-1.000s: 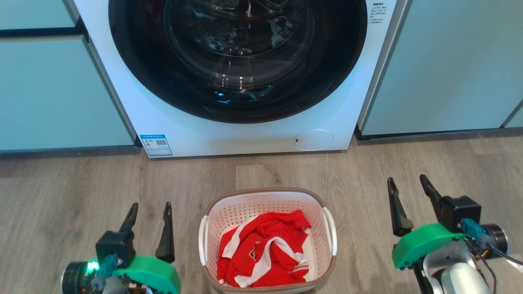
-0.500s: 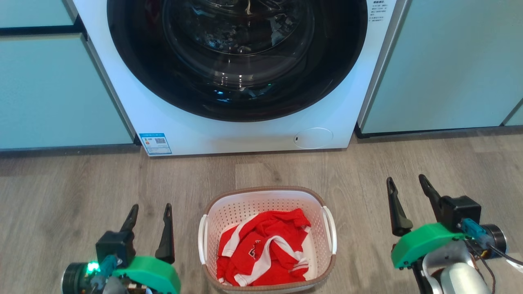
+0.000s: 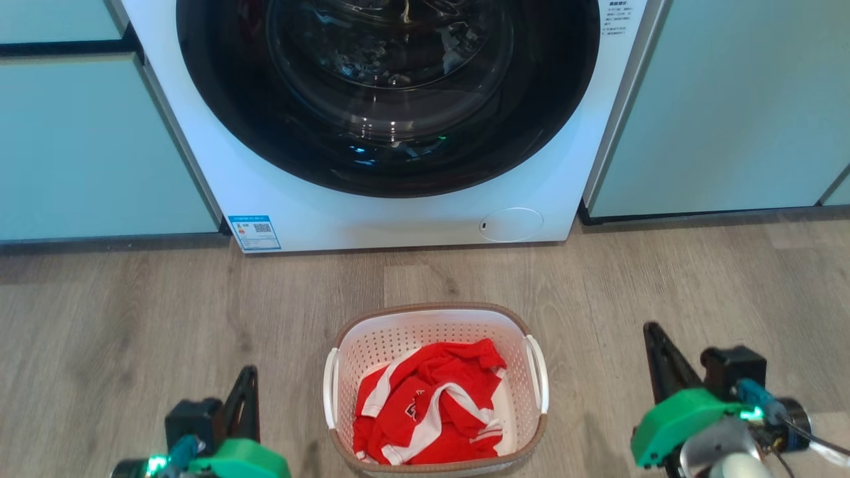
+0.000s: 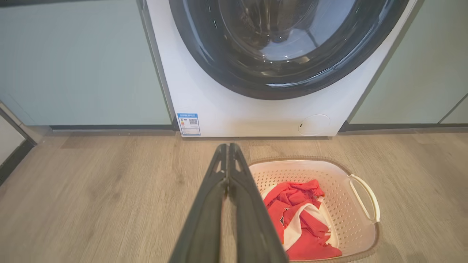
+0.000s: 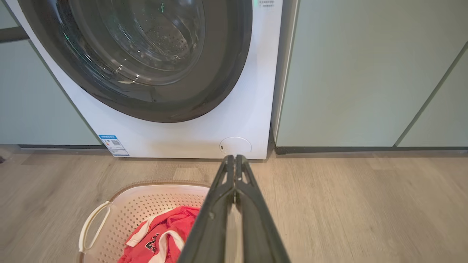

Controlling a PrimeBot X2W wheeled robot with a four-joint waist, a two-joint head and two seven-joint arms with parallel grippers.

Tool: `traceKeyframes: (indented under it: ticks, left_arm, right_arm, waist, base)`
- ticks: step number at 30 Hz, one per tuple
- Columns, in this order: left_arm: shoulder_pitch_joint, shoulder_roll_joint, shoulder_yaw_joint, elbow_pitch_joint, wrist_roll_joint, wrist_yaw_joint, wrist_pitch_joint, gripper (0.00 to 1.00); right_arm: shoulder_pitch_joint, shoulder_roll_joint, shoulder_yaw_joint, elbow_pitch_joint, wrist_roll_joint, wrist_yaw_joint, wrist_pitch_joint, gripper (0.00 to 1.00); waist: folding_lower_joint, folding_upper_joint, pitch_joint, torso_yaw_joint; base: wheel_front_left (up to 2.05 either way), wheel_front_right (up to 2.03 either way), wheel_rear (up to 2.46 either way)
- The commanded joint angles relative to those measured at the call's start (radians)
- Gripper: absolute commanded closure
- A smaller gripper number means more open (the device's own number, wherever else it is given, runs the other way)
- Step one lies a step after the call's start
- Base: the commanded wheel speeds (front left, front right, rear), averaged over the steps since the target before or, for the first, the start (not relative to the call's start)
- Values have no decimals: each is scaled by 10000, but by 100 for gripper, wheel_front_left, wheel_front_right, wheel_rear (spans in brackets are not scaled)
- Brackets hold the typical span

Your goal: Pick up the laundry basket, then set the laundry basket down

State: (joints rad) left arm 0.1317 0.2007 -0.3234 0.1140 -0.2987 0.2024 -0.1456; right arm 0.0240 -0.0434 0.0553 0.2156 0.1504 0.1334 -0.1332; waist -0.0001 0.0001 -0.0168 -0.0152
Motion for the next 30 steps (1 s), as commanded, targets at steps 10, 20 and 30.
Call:
traceKeyframes:
  ticks: [10, 20, 30]
  left_arm:
    - [-392, -40, 342, -166, -1267, -289, 166, 100]
    - [-586, -119, 629, 9, -2371, -571, 328, 100]
    - [-750, -198, 896, 147, -3353, -815, 479, 100]
  right_arm:
    - [-330, -93, -86, -254, 1398, -3, 150, 100]
    - [-419, -146, -153, -201, 2627, -5, 295, 100]
    - [-494, -183, -226, -161, 3717, -7, 434, 100]
  waist:
    - [1, -1, 17, 11]
    - [1, -1, 32, 24]
    - [1, -1, 46, 35]
  base:
    - [0, 0, 0]
    - [0, 0, 0]
    - [0, 0, 0]
